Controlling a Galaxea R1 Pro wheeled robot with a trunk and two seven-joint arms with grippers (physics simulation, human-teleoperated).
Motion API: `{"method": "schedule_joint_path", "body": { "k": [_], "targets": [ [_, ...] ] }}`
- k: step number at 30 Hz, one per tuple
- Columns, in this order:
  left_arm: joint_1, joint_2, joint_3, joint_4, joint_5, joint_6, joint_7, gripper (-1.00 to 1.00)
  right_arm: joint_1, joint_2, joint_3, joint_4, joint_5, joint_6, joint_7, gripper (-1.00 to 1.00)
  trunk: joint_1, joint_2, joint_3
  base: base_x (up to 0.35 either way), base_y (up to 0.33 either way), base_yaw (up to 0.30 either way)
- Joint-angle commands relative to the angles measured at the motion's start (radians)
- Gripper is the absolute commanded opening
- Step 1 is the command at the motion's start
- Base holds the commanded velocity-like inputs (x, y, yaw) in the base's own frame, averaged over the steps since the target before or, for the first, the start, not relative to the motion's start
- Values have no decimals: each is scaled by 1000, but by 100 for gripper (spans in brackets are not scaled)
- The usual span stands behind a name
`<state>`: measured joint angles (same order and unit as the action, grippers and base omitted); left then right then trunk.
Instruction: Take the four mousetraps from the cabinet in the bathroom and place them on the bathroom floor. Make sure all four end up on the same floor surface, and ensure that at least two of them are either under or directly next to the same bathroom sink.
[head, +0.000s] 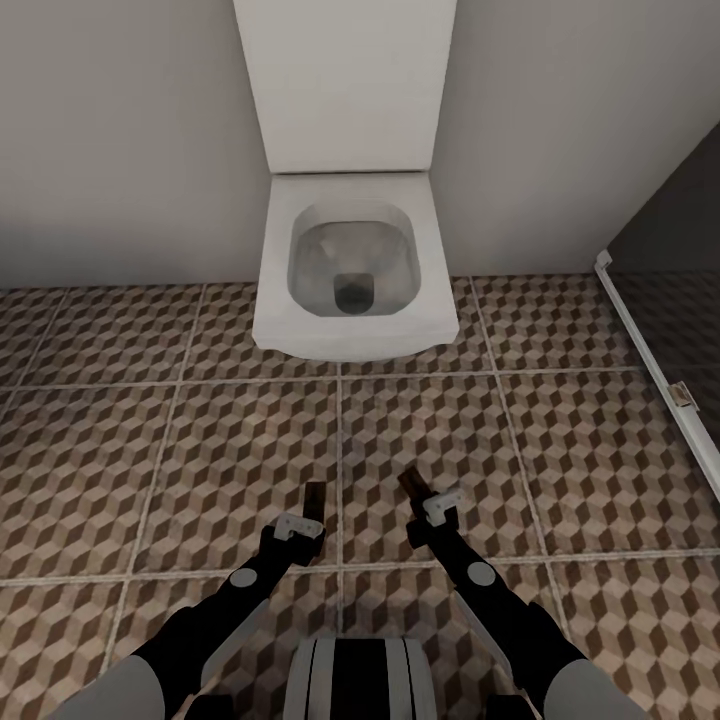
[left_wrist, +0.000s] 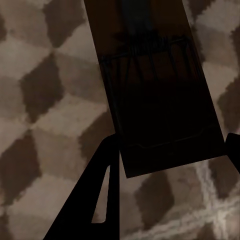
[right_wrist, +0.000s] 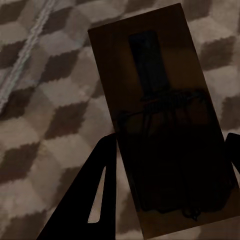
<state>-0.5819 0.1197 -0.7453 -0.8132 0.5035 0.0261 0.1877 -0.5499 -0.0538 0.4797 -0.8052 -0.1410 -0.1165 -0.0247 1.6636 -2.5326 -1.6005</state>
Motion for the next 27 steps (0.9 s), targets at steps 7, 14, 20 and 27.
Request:
{"method": "schedule_joint_path", "body": {
  "k": [7, 14, 20, 27],
  "targets": [
    [-1, 1, -6, -3, 6, 3, 10, -100, -1, 0, 5, 0, -11, -8, -1, -100, 1, -1, -12, 0, 0, 0],
    [-1, 1, -6, -3, 6, 3, 10, -100, -1, 0, 5, 0, -11, -8, -2, -100, 4, -3, -39, 0, 0, 0],
    [-1, 1, -6, -3, 6, 3, 10, -100, -1, 0, 5, 0, -11, -8, -2, -100, 7, -4, -62, 0, 0, 0],
    [-1, 1, -6, -3, 6, 3, 10, -100, -1, 1, 5, 0, -11, -8, -3, -100, 7, -4, -66, 0, 0, 0]
  ]
}}
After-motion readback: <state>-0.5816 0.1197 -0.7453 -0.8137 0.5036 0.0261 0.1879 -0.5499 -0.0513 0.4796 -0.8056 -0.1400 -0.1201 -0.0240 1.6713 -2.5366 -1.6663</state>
